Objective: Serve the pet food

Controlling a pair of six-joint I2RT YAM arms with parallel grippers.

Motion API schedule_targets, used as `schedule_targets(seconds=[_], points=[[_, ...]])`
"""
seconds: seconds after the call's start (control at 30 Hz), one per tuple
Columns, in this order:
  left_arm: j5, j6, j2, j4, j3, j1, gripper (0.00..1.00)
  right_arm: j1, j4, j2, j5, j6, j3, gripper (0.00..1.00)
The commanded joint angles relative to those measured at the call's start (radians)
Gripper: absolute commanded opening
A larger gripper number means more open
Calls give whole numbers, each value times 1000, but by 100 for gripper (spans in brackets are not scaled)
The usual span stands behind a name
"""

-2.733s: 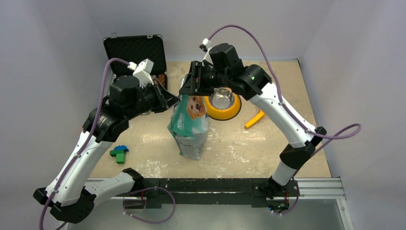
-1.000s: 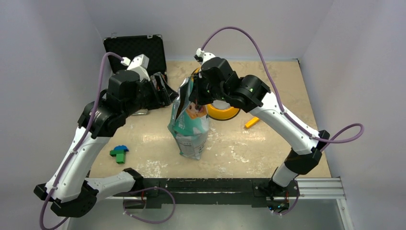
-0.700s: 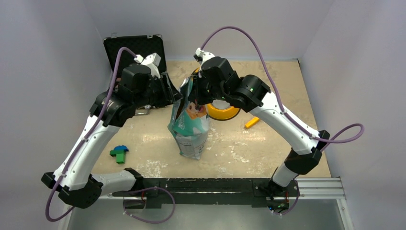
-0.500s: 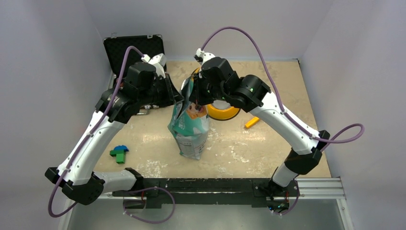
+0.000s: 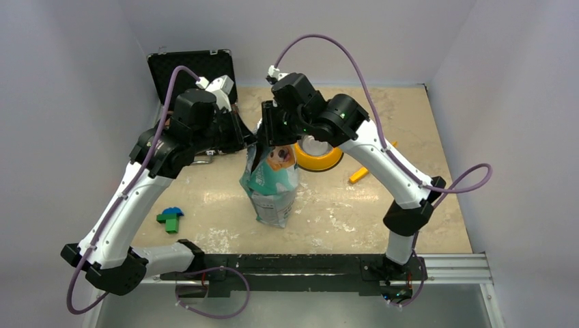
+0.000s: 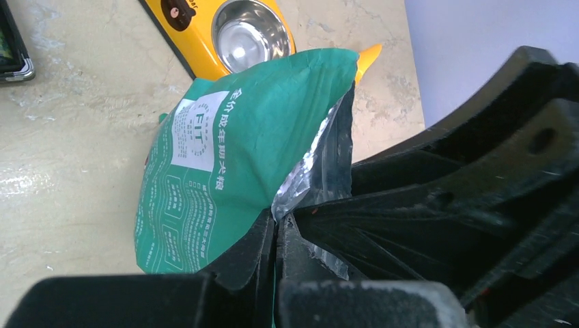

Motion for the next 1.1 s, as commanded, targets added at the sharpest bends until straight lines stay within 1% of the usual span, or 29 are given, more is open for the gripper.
schedule_targets(seconds=[0.0, 0.03, 0.1, 0.13, 0.2, 0.23, 0.3, 0.43, 0.5, 0.57, 0.63, 0.7, 0.77, 0.87, 0.97, 1.0, 1.07], points=[[11, 9, -56, 86, 91, -5, 0, 4, -104, 47, -5, 39, 76, 33], [2, 14, -55, 79, 95, -6, 0, 5, -119, 46, 6, 40, 78, 26], [-26, 26, -51, 54, 94, -7, 0, 5, -110, 19, 33, 35, 57, 4], [-46, 30, -46, 33, 91, -8, 0, 5, -92, -4, 50, 29, 37, 0], [-62, 32, -33, -9, 77, -9, 0, 9, -27, -60, 48, 8, -5, 0], [-58, 25, -27, -20, 63, -11, 3, 12, 1, -77, 40, 2, -14, 0], [-30, 10, -23, -19, 28, -14, 11, 12, 40, -95, 17, -4, -18, 0], [-32, 22, -7, -16, 0, -26, 33, 18, 104, -106, -45, -17, -15, 0], [-36, 41, 9, -21, 2, -27, 38, 23, 123, -110, -55, -24, -15, 0], [-48, 56, 32, -37, 20, -28, 39, 27, 130, -115, -53, -28, -17, 0], [-73, 83, 54, -61, 50, -28, 38, 27, 131, -119, -47, -31, -23, 0], [-129, 122, 74, -98, 89, -28, 33, 27, 135, -126, -40, -34, -36, 0], [-192, 162, 88, -136, 134, -27, 22, 27, 140, -133, -30, -39, -49, 0], [-315, 209, 78, -201, 228, -26, 0, 27, 151, -123, -26, -56, -57, 0], [-508, 257, 35, -263, 312, -25, 0, 27, 185, -90, -49, -95, -33, 0], [-580, 276, 21, -287, 342, -25, 0, 29, 204, -70, -70, -111, -10, 0], [-681, 319, -5, -319, 400, -23, 0, 36, 264, -24, -131, -133, 54, 0]])
